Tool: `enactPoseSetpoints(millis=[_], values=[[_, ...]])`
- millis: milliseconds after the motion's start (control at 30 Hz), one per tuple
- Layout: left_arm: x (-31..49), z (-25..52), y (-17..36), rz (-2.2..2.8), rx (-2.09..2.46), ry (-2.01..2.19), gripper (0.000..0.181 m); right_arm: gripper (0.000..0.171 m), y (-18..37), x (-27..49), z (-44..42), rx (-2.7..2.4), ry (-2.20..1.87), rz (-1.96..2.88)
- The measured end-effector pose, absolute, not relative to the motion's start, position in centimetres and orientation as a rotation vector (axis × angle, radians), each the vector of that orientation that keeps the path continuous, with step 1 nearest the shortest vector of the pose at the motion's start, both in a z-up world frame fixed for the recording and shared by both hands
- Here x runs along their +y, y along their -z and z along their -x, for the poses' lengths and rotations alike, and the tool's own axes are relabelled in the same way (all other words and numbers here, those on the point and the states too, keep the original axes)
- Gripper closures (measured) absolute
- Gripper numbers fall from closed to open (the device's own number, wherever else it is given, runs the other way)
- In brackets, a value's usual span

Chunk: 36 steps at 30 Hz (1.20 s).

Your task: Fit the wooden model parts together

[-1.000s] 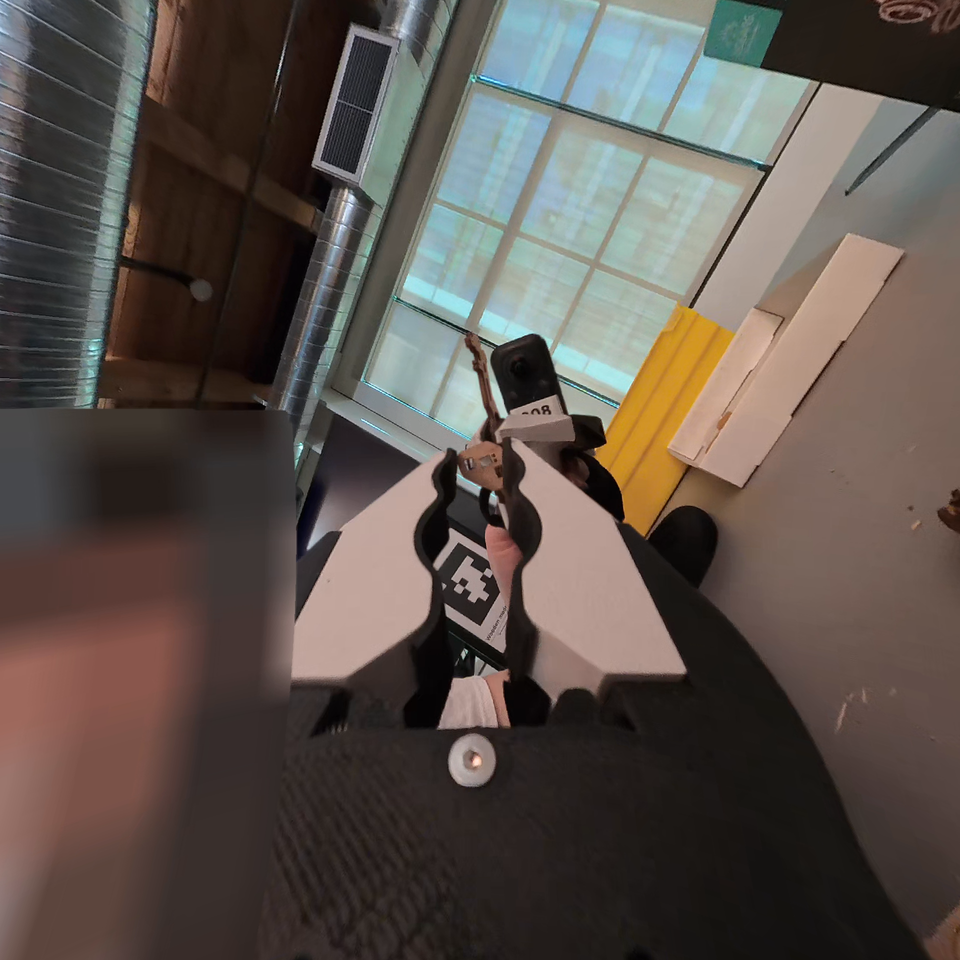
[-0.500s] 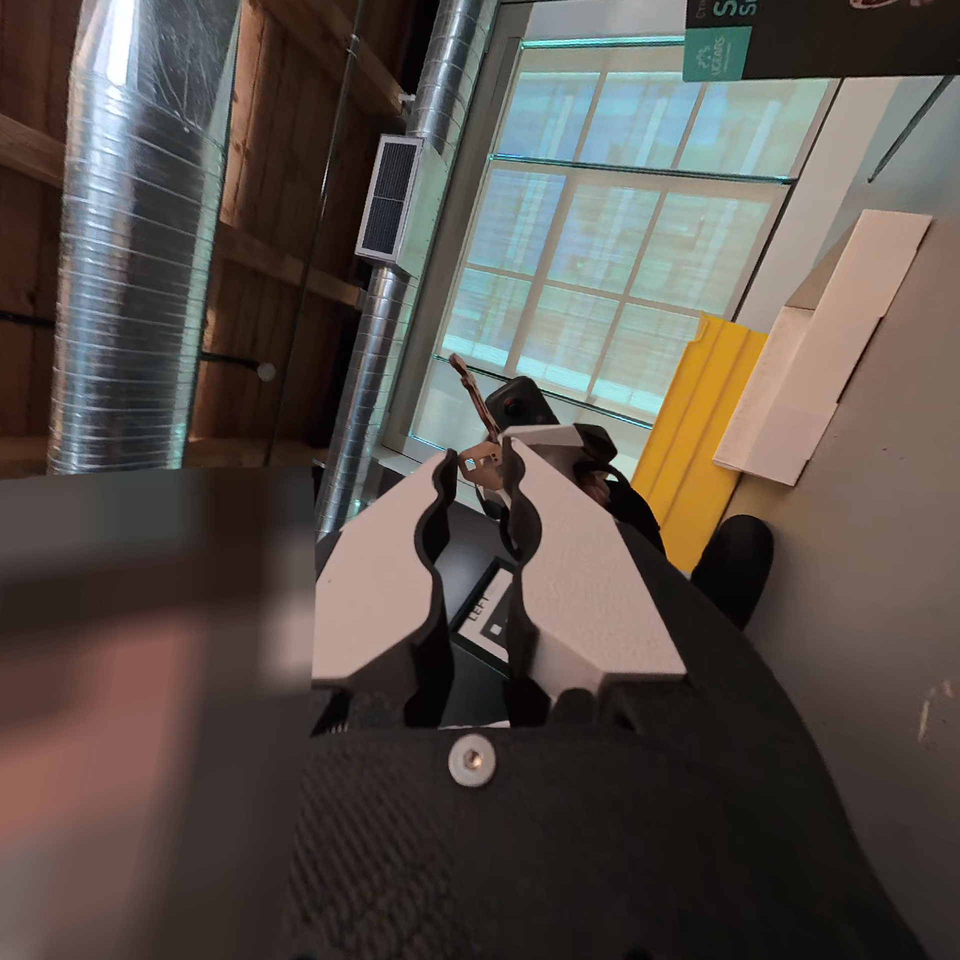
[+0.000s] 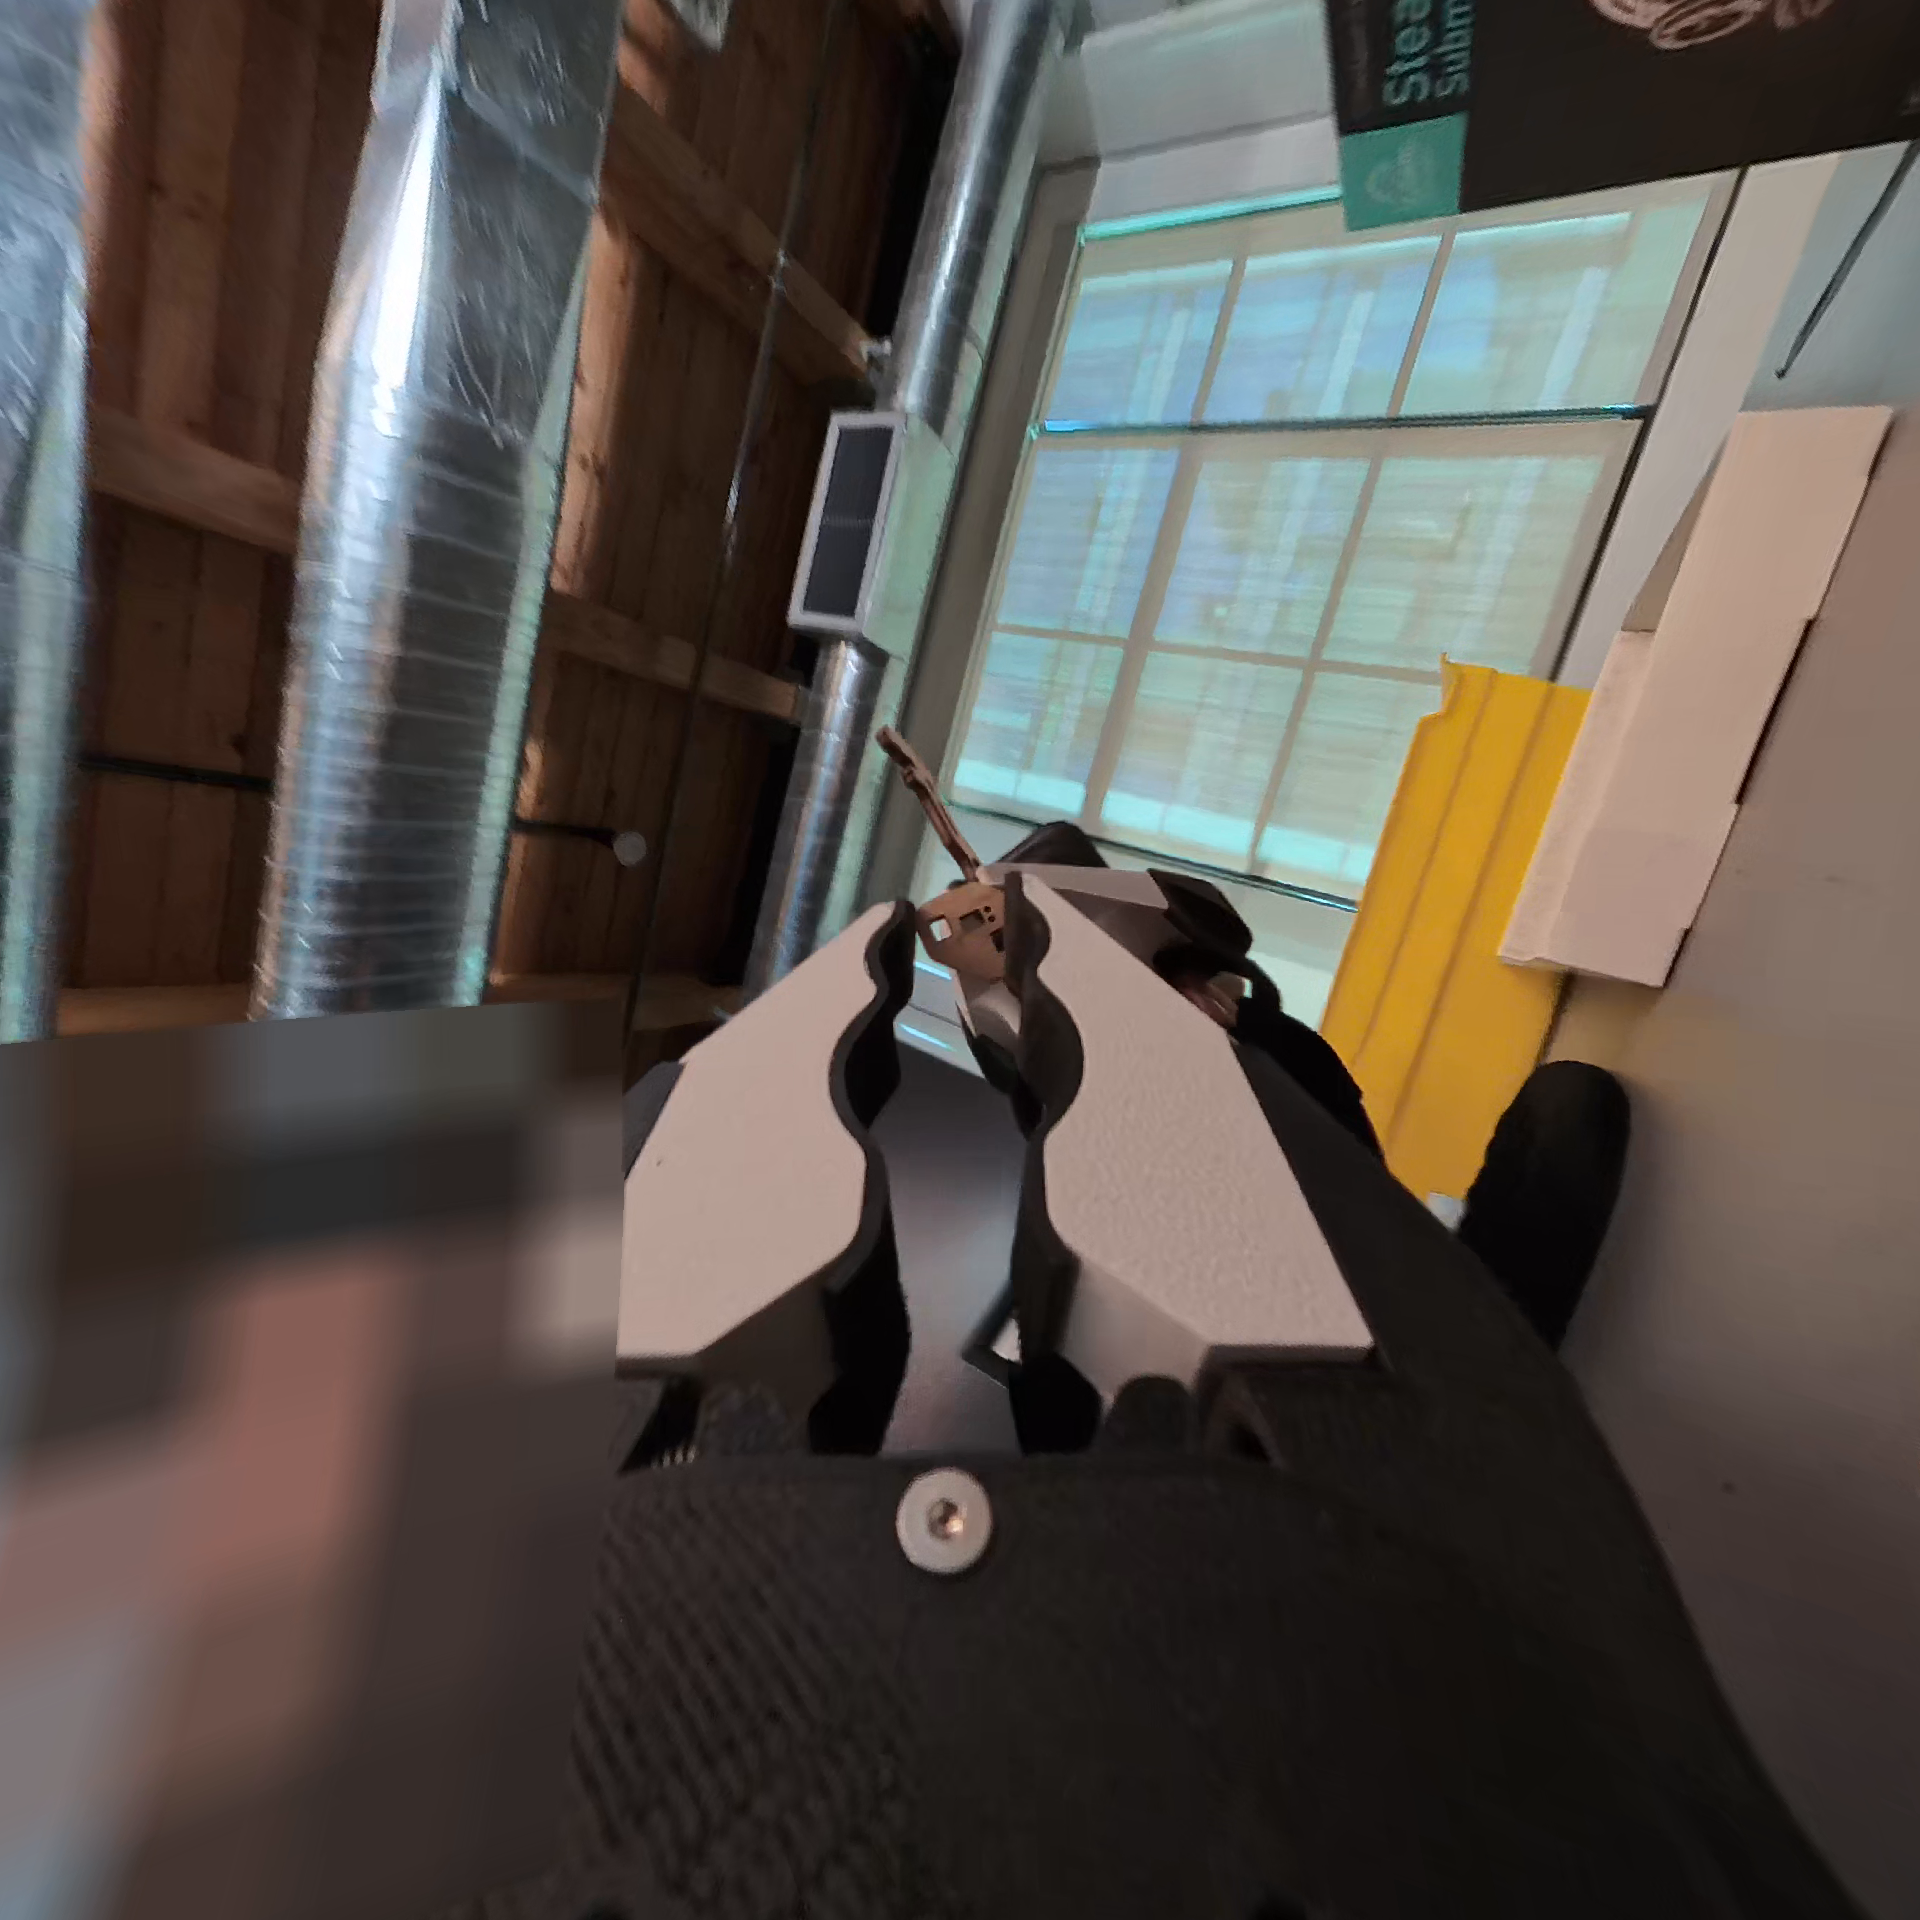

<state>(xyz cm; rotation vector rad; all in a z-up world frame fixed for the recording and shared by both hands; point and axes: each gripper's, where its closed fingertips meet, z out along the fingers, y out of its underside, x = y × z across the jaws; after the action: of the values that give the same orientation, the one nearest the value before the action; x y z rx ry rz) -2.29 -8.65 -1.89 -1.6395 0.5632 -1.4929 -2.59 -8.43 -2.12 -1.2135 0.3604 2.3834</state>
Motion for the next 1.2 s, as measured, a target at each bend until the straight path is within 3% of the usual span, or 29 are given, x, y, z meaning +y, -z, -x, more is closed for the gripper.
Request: enactPoseSetpoints(millis=[1200], values=[[-8.8, 2.7, 0.4, 1.524, 0.508, 1.403, 0.181, 0.154, 0.8, -8.8, 3.0, 0.189, -2.262, 1.194]])
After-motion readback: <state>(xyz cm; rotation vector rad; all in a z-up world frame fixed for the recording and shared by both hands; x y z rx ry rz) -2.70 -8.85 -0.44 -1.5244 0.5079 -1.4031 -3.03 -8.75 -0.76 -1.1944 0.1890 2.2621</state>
